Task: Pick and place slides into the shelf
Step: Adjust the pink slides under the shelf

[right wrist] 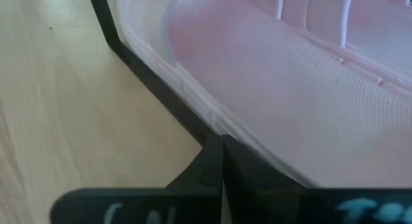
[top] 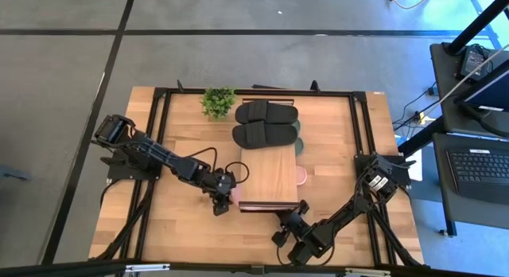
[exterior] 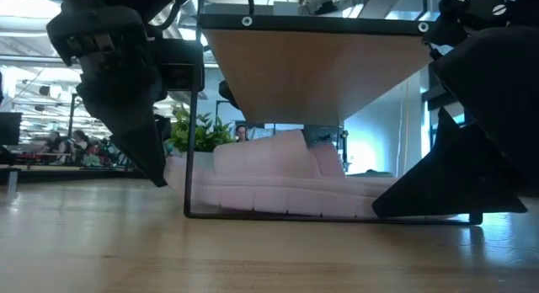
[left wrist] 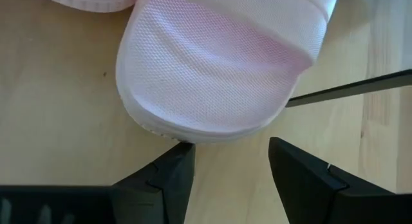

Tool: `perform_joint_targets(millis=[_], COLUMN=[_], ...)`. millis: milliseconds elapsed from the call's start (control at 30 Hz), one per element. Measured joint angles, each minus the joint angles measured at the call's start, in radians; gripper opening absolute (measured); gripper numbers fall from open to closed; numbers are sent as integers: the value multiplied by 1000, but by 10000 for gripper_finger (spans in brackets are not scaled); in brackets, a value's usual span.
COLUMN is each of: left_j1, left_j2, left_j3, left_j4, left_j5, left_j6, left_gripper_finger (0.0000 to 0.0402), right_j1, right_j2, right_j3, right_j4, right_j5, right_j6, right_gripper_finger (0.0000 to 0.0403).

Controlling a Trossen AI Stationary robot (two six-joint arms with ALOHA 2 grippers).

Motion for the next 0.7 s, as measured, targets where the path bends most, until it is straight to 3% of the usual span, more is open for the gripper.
perform_joint_targets(millis=[267,400,533,700], left_j1=[0,1,1,-2], left_j2=[0,0,0,0], left_j3=[0,0,1,1], left_j4=[-35,-35,-36,-64], left_j5=[25,26,27,27], left_j6=[8,8,8,8], left_gripper_finger=[189,189,189,189], right_j1=[15,49,77,126], right_j2=[-2,-2,-4,-5], right_j3=[10,59,117,207], right_j4=[11,-7,-155,-425], right_j5=[3,-1,-31,-167], right_j6=[-9,-104,-71,98], right_gripper_finger=[9,9,10,10])
